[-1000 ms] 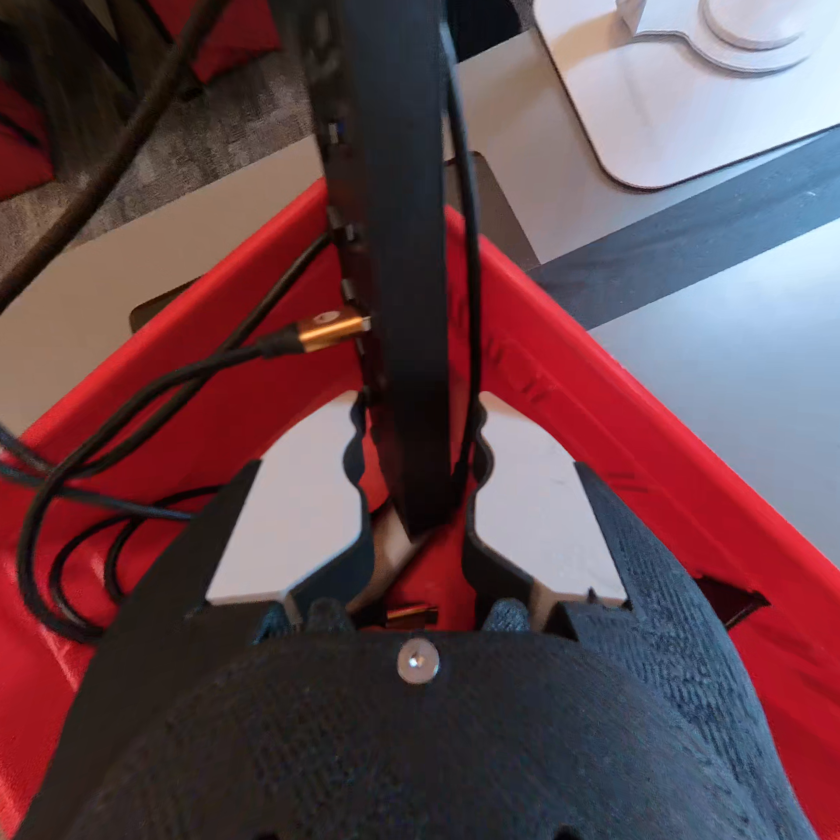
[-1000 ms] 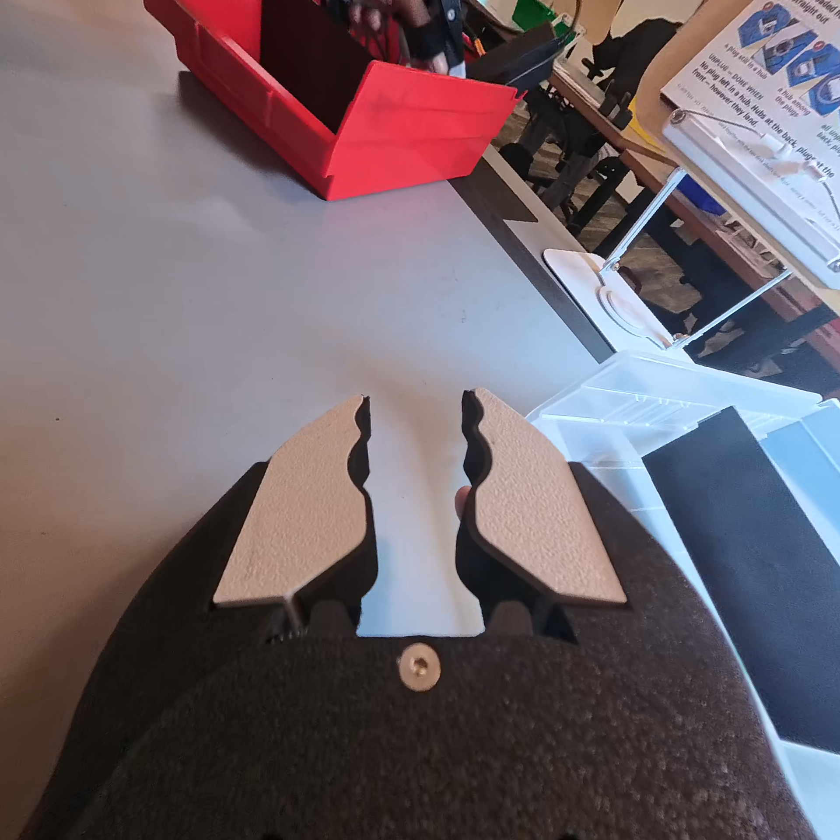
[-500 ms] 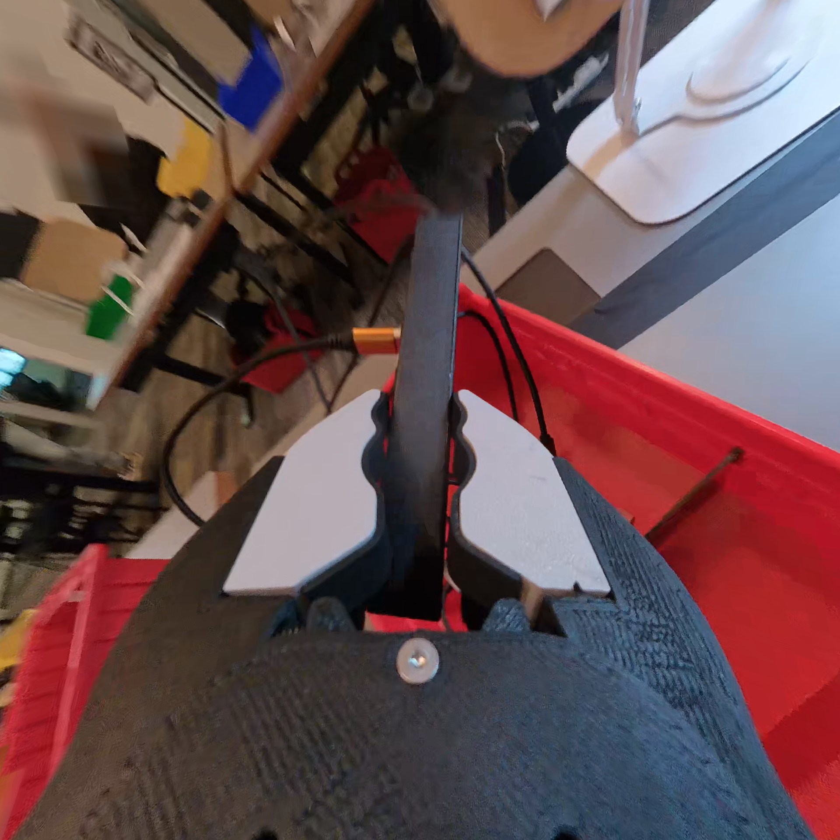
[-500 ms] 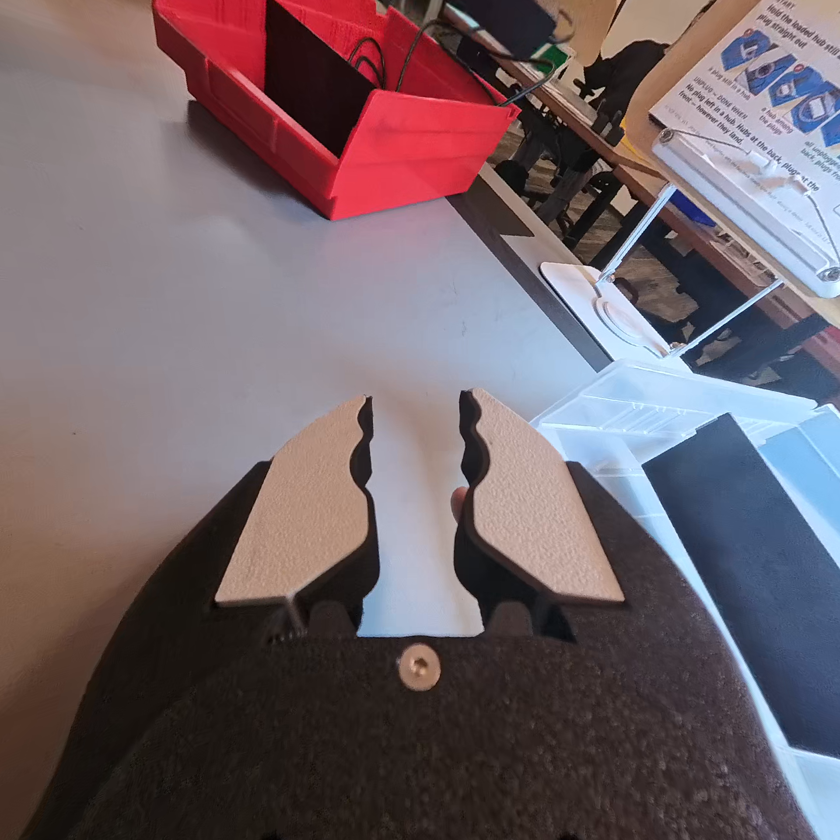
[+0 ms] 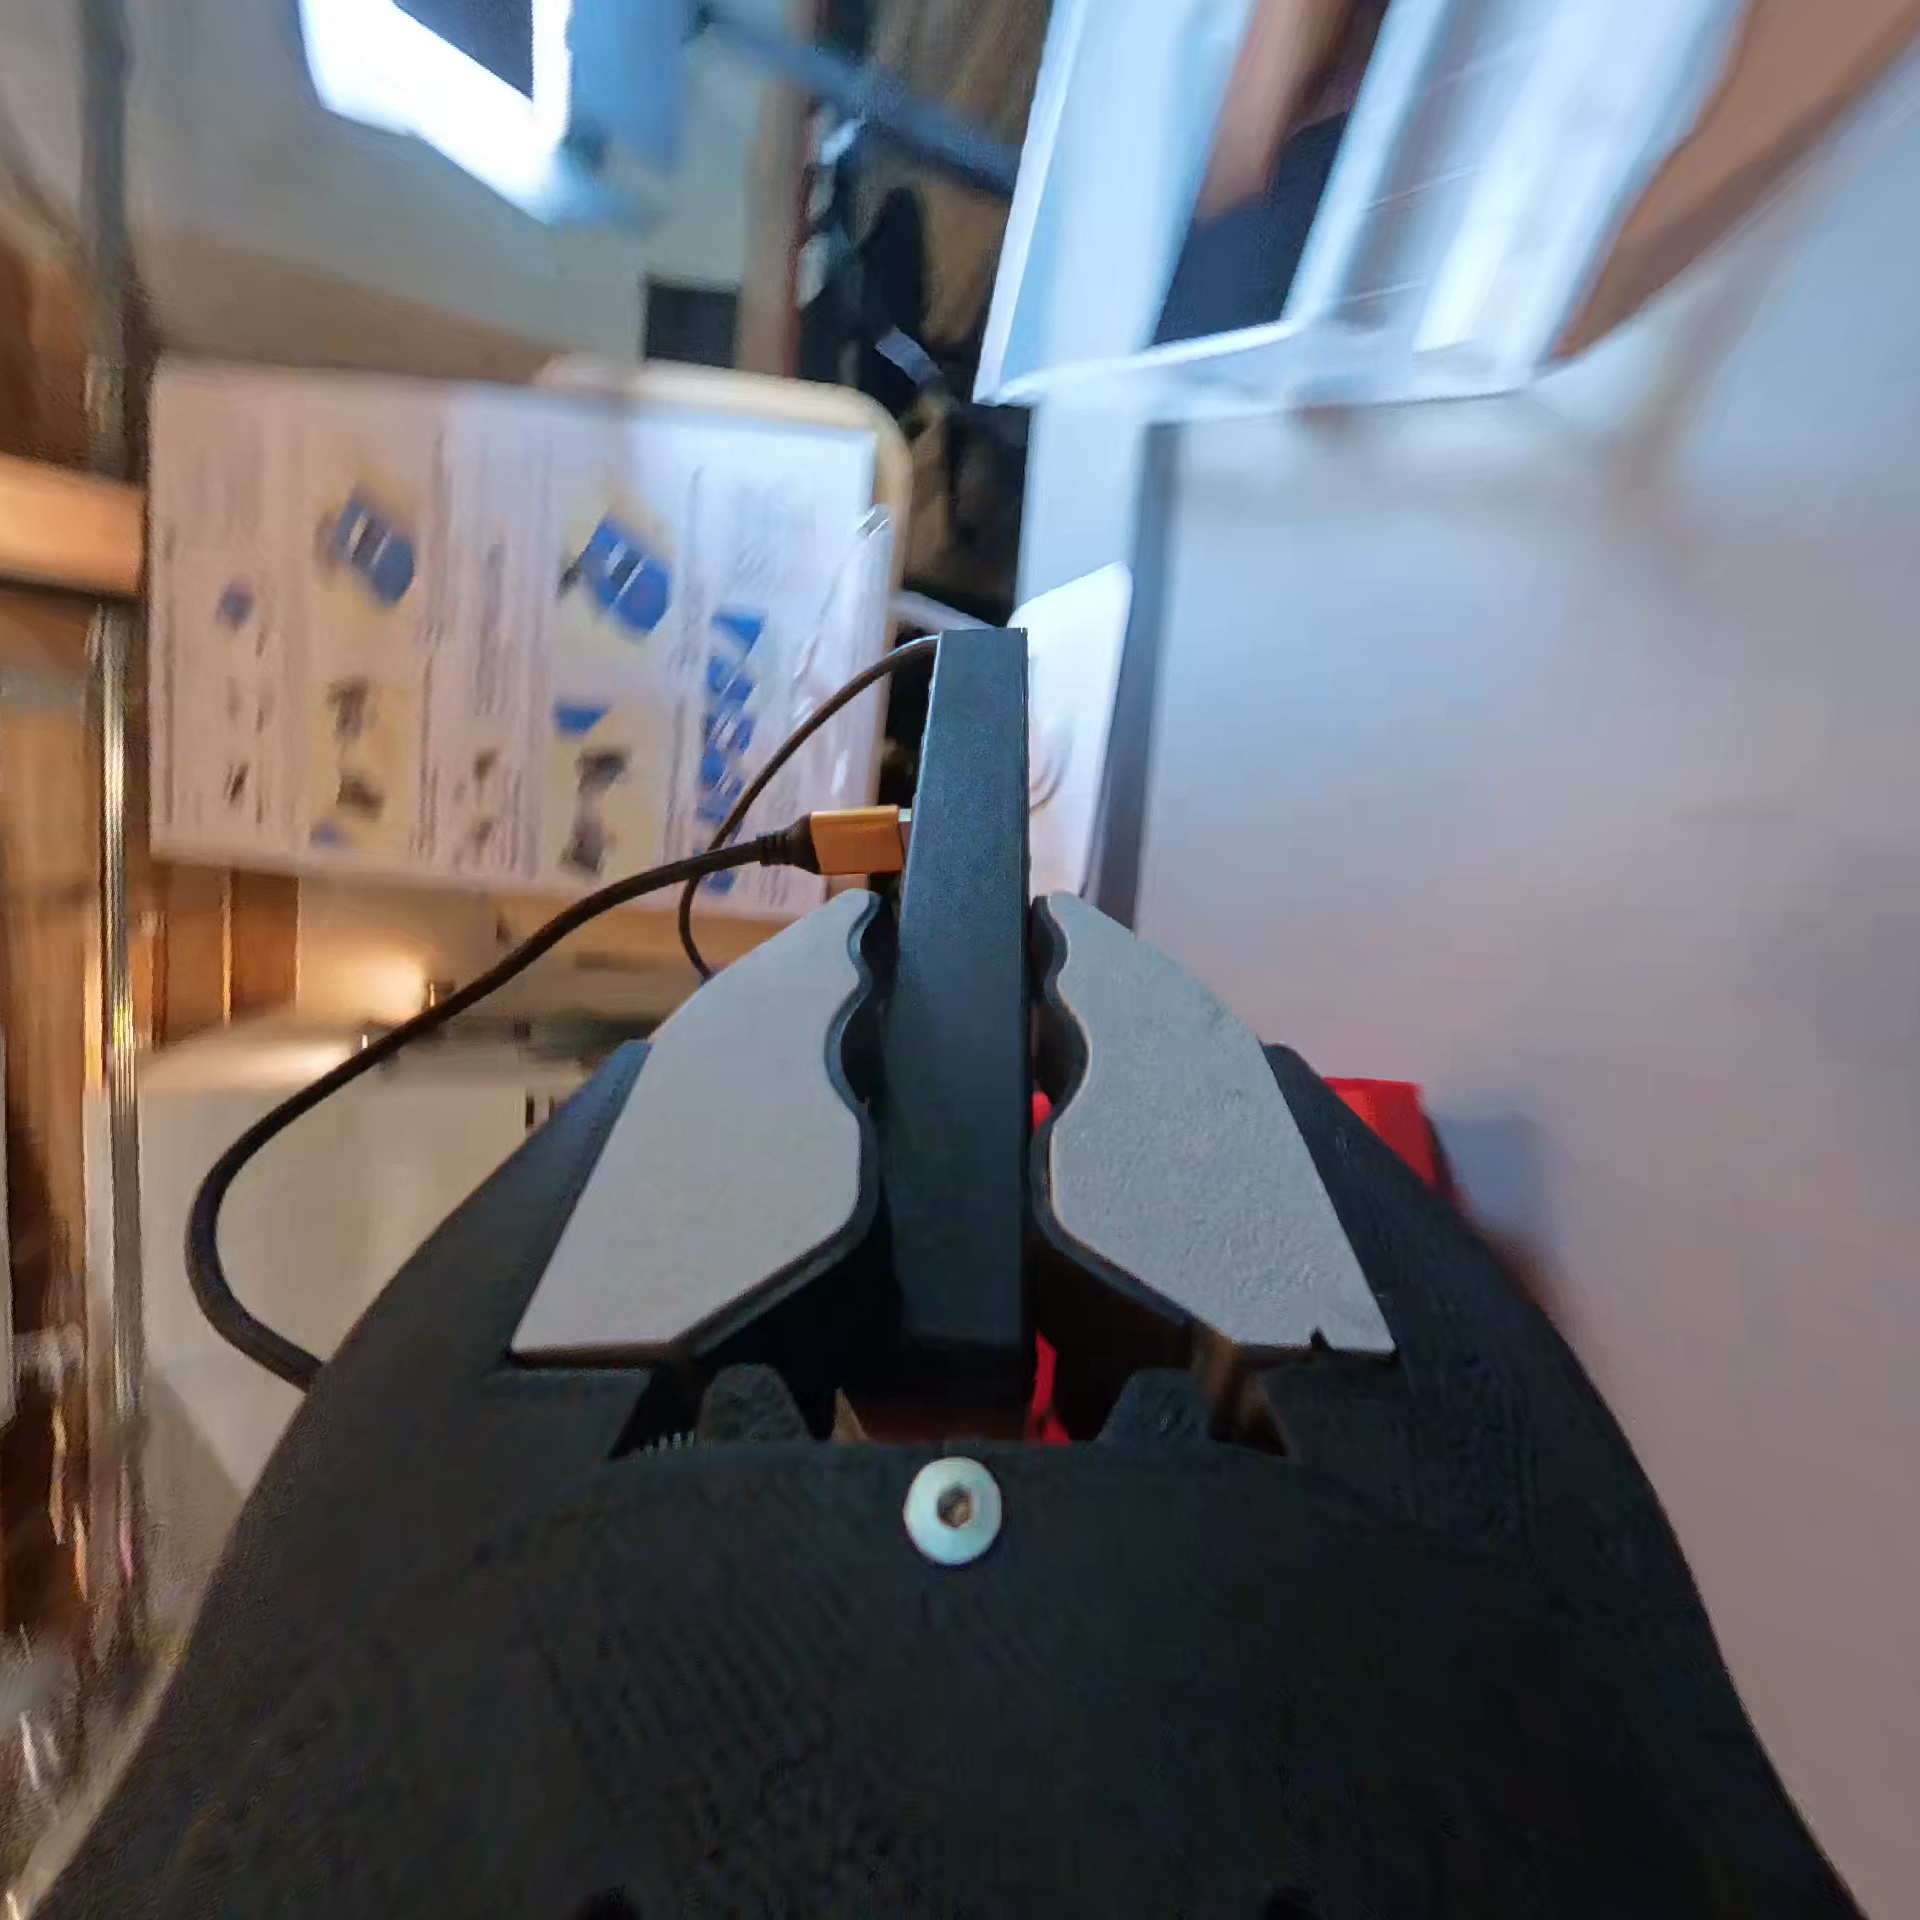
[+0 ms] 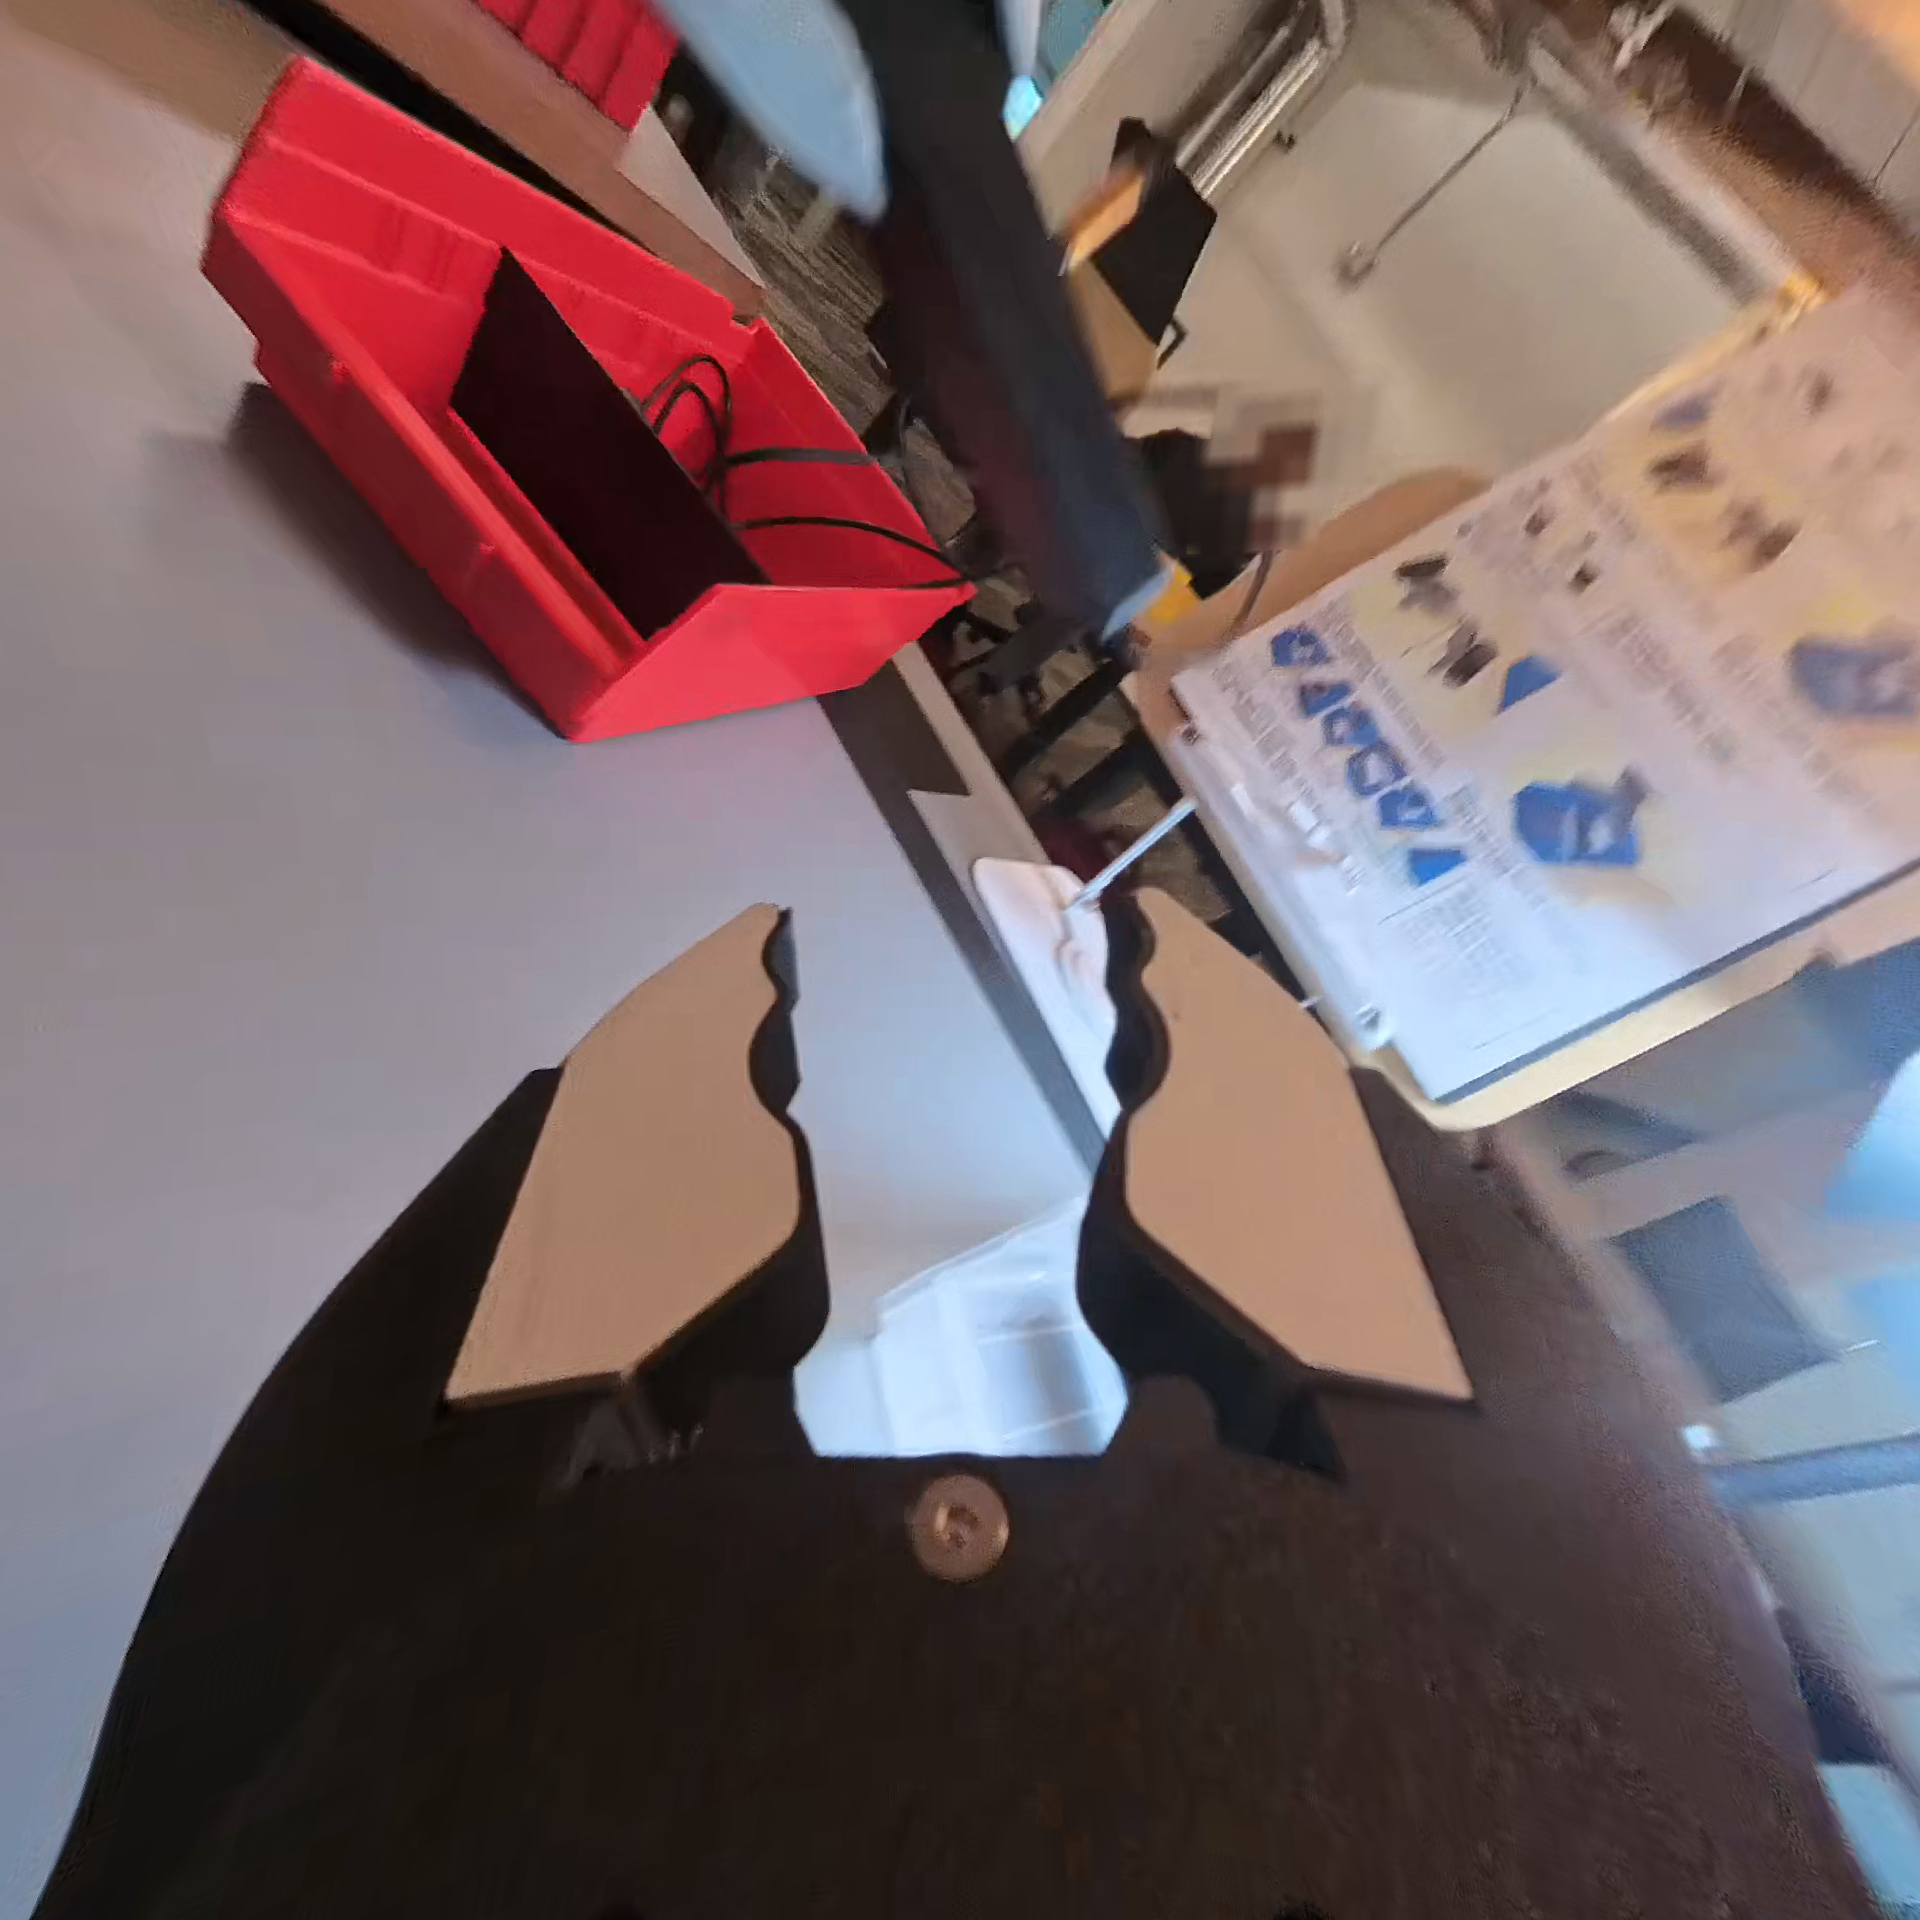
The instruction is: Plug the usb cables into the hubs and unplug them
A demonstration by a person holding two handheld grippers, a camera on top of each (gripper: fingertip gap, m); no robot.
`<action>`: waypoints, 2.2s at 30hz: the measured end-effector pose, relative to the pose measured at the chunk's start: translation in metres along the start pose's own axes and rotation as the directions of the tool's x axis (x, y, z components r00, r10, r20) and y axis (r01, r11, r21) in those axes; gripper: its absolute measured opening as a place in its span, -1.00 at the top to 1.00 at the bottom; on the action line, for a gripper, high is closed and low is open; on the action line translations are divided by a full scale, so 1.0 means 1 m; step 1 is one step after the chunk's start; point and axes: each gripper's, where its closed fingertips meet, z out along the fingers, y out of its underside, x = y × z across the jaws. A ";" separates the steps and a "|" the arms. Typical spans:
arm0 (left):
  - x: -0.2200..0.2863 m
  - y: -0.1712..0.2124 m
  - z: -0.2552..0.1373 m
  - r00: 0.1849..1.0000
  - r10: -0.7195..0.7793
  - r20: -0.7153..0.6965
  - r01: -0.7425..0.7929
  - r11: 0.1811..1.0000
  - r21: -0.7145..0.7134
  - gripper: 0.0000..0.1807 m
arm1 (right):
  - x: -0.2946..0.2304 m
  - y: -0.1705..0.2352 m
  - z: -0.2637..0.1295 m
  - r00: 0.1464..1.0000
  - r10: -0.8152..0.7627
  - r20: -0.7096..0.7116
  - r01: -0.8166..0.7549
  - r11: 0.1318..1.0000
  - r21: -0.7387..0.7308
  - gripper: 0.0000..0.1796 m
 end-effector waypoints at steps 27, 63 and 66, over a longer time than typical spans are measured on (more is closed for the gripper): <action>0.069 -0.085 0.002 0.282 -0.760 -0.586 0.958 0.187 0.219 0.20 | -0.013 -0.010 -0.006 0.973 0.216 -0.085 -0.210 0.975 0.074 0.72; 0.167 -0.053 -0.006 0.424 -0.393 -0.816 0.816 0.556 0.156 0.36 | -0.125 -0.018 -0.017 0.528 0.112 0.842 0.011 0.990 -0.138 0.72; 0.166 -0.052 -0.005 0.447 -0.395 -0.802 0.807 0.566 0.171 0.36 | -0.126 -0.018 -0.015 0.527 0.130 0.840 -0.031 0.991 -0.134 0.81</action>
